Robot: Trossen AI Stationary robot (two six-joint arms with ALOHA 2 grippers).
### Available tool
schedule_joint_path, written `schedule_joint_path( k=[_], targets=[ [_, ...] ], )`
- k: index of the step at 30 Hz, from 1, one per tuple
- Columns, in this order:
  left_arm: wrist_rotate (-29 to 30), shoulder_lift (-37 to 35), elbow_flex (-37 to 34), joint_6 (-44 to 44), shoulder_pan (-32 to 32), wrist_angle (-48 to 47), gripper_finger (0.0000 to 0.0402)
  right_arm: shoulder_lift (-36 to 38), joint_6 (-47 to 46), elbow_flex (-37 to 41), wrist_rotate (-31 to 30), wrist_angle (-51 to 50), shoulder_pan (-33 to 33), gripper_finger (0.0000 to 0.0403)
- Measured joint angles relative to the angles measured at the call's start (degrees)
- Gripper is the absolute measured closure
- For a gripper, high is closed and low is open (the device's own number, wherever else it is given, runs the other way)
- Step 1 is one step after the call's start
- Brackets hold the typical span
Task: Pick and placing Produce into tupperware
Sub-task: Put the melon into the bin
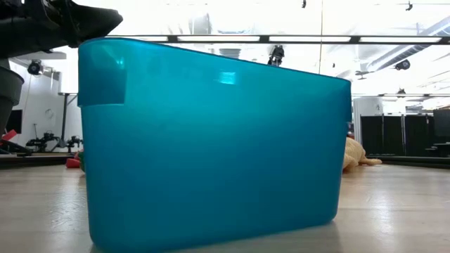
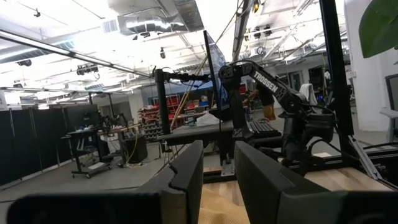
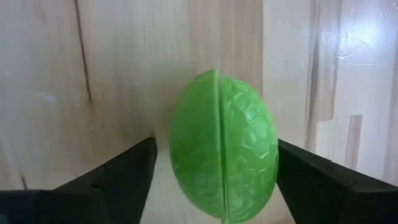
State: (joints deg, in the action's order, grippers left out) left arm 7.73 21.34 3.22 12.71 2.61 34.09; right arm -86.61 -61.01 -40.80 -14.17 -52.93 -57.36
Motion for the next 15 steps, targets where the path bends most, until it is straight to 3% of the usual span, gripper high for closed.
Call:
schedule_joint_path(
  k=[7,15],
  targets=[
    [0.0,0.0,0.0,0.0,0.0,0.0,0.0323,-0.11,0.07,0.11,-1.09,-0.42,0.04,0.0194],
    [0.0,0.0,0.02,0.0,0.0,0.0,0.0323,-0.11,-0.24,-0.84,-3.56,-0.92,0.07,0.0185]
  ],
)
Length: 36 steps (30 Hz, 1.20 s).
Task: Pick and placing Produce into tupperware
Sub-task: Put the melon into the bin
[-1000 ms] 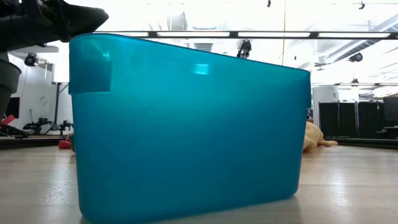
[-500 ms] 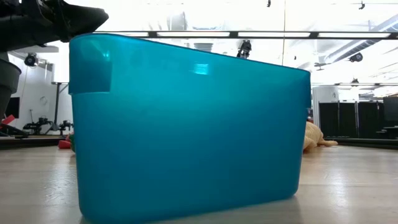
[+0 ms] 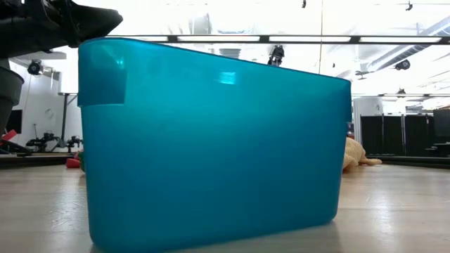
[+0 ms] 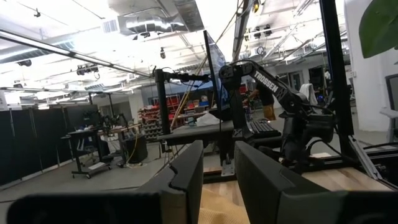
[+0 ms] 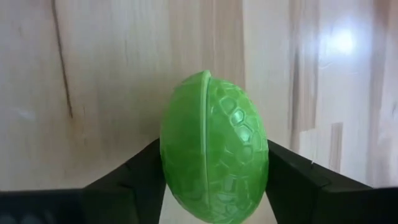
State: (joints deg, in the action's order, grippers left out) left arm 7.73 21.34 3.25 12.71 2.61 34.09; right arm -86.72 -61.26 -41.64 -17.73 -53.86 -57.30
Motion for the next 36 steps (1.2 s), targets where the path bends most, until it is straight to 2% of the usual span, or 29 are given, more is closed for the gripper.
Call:
schedule_joint_path(
  k=[8,13,16,20,25,32,36],
  targets=[
    [0.0,-0.09,-0.02,0.0,-0.01,0.07,0.0323,0.0,1.06,-5.43,-12.36,0.25,1.4,0.019],
    [0.0,0.0,-0.02,0.0,0.0,0.07,0.0323,0.0,-2.01,-9.57,-27.95,1.45,2.65,0.019],
    [0.0,-0.09,-0.02,0.0,-0.01,0.13,0.0323,0.0,-2.09,-11.71,-37.31,6.1,3.48,0.019],
    [0.02,-0.11,-0.02,0.0,0.0,0.24,0.0323,0.02,5.67,-12.47,-45.5,16.96,4.62,0.0191],
    [0.0,-0.11,-0.02,0.11,0.0,0.26,0.0323,-0.23,21.46,-11.15,-45.48,34.37,7.46,0.0191],
    [0.01,-0.11,-0.02,0.22,-0.02,1.67,0.0323,-1.76,40.44,-10.31,-32.82,53.72,14.89,0.0191],
    [0.02,-0.19,-0.02,0.22,-0.02,1.47,0.0323,-3.37,47.17,-10.3,-25.53,61.64,19.58,0.0191]
  ],
)
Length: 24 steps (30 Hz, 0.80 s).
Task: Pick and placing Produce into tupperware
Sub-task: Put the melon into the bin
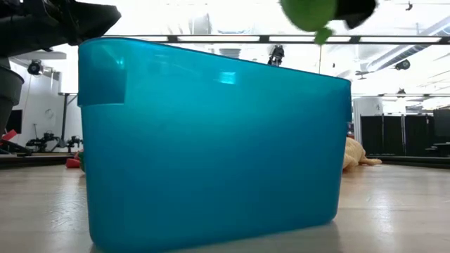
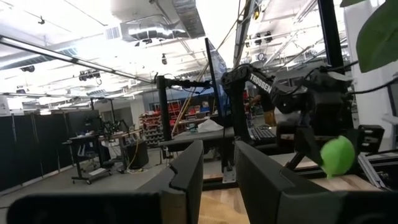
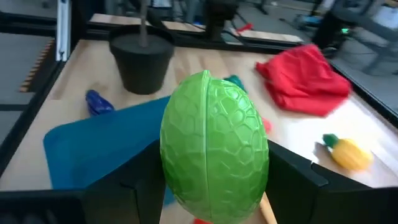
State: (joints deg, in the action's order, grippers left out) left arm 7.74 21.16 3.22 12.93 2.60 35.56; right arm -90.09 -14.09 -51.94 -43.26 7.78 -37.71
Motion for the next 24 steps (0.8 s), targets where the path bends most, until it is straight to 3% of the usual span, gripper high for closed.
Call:
schedule_joint_path(
  k=[3,8,16,24],
  targets=[
    [0.0,0.12,0.0,-0.01,-0.01,-0.09,0.0323,-1.03,2.31,0.0,6.62,4.24,3.11,0.0191],
    [-0.01,0.45,0.0,-0.04,0.0,-0.1,0.0323,-2.78,4.11,0.0,10.34,8.39,6.23,0.0191],
    [-0.02,0.48,-0.07,-0.22,-0.01,-0.1,0.0323,-7.76,7.68,-0.07,21.4,20.94,10.59,0.0191],
    [-0.02,0.48,-0.07,-0.13,-0.01,-0.07,0.0323,-12.62,7.26,-2.99,28.1,21.69,14.67,0.0191]
  ],
)
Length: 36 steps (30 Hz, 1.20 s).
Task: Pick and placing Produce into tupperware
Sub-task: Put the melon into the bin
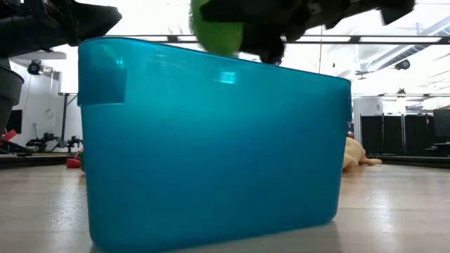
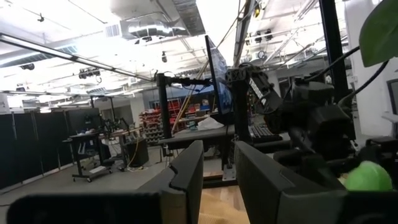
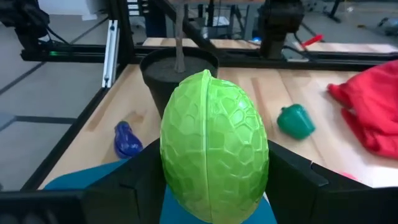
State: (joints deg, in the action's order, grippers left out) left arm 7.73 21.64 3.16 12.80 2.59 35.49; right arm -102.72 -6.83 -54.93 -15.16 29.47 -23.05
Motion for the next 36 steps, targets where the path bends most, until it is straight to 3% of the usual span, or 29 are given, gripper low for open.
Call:
schedule_joint_path(
  k=[7,17,28,36],
  targets=[
    [0.0,-0.06,-0.02,0.01,0.0,0.01,0.0323,-6.66,0.8,-5.53,2.15,-2.77,1.1,0.0191],
    [0.0,-0.01,-0.09,0.03,0.0,-0.03,0.0323,-13.83,2.52,-15.13,2.09,-17.07,1.53,0.0191],
    [0.0,0.03,-0.2,0.06,0.0,-0.01,0.0323,-14.47,5.39,-18.78,1.62,-24.87,1.7,0.0189],
    [0.0,-0.04,-0.22,0.04,0.0,-0.03,0.0323,-14.47,5.6,-18.81,1.64,-24.52,1.7,0.0142]
  ],
)
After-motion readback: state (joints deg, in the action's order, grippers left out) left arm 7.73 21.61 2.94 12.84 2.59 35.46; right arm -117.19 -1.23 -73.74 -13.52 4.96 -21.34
